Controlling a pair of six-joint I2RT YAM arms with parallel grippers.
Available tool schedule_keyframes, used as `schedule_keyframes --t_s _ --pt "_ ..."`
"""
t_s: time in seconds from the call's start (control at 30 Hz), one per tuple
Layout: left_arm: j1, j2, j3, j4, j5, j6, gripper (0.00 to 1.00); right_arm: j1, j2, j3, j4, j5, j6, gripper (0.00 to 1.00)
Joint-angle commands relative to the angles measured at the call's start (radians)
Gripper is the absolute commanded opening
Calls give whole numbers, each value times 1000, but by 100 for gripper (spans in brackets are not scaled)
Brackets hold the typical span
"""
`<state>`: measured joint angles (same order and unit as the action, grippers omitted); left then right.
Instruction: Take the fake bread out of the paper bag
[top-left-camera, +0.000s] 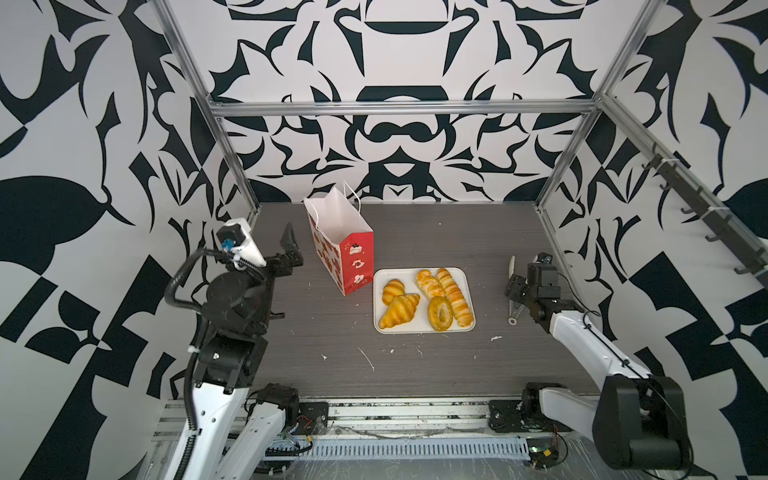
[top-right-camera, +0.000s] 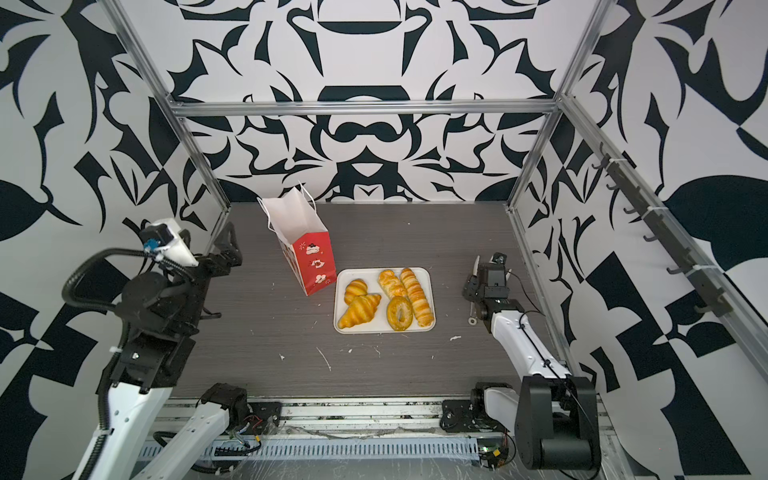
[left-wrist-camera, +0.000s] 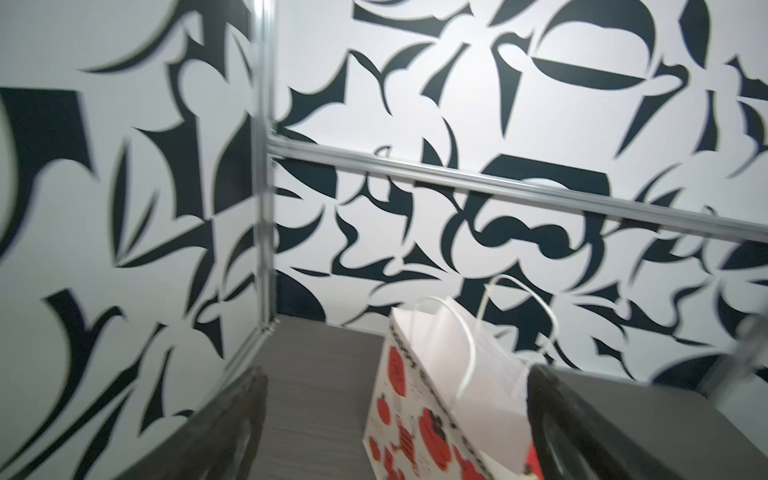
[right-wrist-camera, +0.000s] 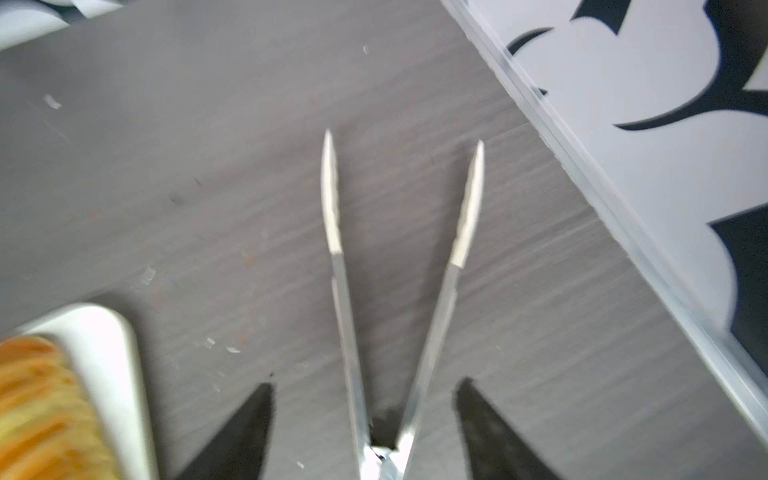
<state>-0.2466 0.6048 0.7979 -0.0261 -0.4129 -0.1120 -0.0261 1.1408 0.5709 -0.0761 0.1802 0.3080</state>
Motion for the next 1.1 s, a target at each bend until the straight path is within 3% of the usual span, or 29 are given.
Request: schedule_keyframes --t_s 0.0,0.27,0.47,0.57,0.63,0.77,0.83,0.97,1.07 --pt "3 48 -200 111 -153 80 99 19 18 -15 182 -24 -56 92" --pt "42 341 -498 573 -157 179 99 166 113 -69 414 188 -186 96" --pt "254 692 -529 896 141 4 99 168 196 -184 694 223 -250 99" --pt "273 874 -486 1006 187 29 99 167 240 -190 771 211 -280 100" --pt "287 958 -431 973 217 29 99 168 281 -200 855 210 -292 99" --pt "304 951 -424 939 252 14 99 160 397 -224 1016 160 -308 99" --pt "304 961 -431 977 241 9 99 161 388 -204 953 145 -306 99" --pt "304 959 -430 968 235 5 99 161 429 -232 1057 148 -308 99" --pt "304 955 -430 962 234 4 99 161 418 -231 1028 160 -302 99"
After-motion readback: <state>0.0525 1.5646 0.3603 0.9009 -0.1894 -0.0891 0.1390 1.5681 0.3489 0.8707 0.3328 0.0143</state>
